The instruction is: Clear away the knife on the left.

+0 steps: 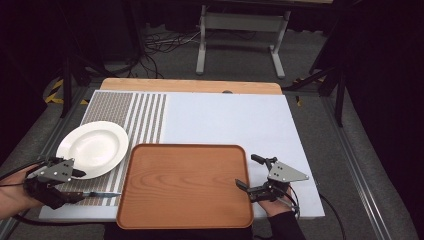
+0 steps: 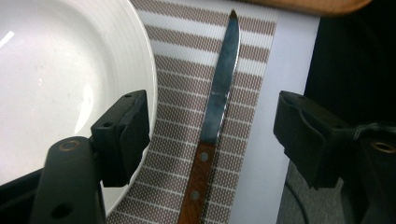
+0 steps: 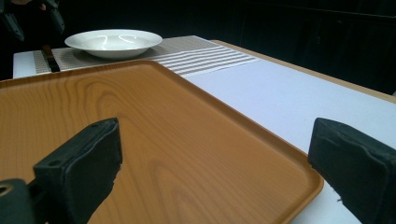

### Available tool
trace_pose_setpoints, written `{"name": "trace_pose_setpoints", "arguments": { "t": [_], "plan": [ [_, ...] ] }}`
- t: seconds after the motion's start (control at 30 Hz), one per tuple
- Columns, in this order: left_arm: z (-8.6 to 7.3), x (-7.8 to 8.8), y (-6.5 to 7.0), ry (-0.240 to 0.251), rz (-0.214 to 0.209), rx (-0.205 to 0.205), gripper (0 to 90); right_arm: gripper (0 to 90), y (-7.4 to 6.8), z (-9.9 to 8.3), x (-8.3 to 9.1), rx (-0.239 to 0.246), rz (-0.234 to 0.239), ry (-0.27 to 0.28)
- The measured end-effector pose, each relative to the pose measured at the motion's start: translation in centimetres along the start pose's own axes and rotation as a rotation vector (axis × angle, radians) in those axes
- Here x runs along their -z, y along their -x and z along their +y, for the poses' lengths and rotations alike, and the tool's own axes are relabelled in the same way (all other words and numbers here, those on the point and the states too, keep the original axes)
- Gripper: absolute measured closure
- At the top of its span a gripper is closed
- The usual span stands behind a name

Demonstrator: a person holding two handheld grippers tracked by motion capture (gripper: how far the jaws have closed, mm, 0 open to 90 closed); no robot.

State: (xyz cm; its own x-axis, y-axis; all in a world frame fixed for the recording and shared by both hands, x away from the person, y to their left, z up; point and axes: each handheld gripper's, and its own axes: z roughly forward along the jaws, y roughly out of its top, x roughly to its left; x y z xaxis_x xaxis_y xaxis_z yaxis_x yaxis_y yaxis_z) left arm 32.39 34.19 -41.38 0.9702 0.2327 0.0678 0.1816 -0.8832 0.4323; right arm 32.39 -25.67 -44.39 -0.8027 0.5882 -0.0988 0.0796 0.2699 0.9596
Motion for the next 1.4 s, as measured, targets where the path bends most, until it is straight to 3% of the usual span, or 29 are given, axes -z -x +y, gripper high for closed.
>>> {"name": "trace_pose_setpoints", "arguments": {
  "t": [0.57, 0.8, 1.03, 1.23, 1.4],
  "plan": [
    [-0.7, -1.6, -0.8, -0.203, -0.062, -0.013, 40.7, 3.7, 0.0, -0.1, -0.1, -0.002, 0.013, -0.007],
    [-1.0, -1.9, -1.2, -0.259, -0.069, -0.027, 47.2, 3.7, 0.0, -0.1, -0.2, -0.003, 0.016, -0.007],
    [-1.0, -2.6, -1.2, -0.311, -0.068, -0.079, 56.9, 3.9, 0.0, -0.1, -0.2, -0.001, 0.015, -0.007],
    [-0.7, -3.2, -1.2, -0.337, -0.074, -0.130, 72.7, 4.0, 0.0, 0.0, -0.1, -0.001, 0.012, -0.006],
    [-0.4, -3.3, -1.1, -0.354, -0.078, -0.181, 76.9, 4.1, 0.0, 0.0, -0.1, 0.002, 0.014, -0.006]
  ]
}}
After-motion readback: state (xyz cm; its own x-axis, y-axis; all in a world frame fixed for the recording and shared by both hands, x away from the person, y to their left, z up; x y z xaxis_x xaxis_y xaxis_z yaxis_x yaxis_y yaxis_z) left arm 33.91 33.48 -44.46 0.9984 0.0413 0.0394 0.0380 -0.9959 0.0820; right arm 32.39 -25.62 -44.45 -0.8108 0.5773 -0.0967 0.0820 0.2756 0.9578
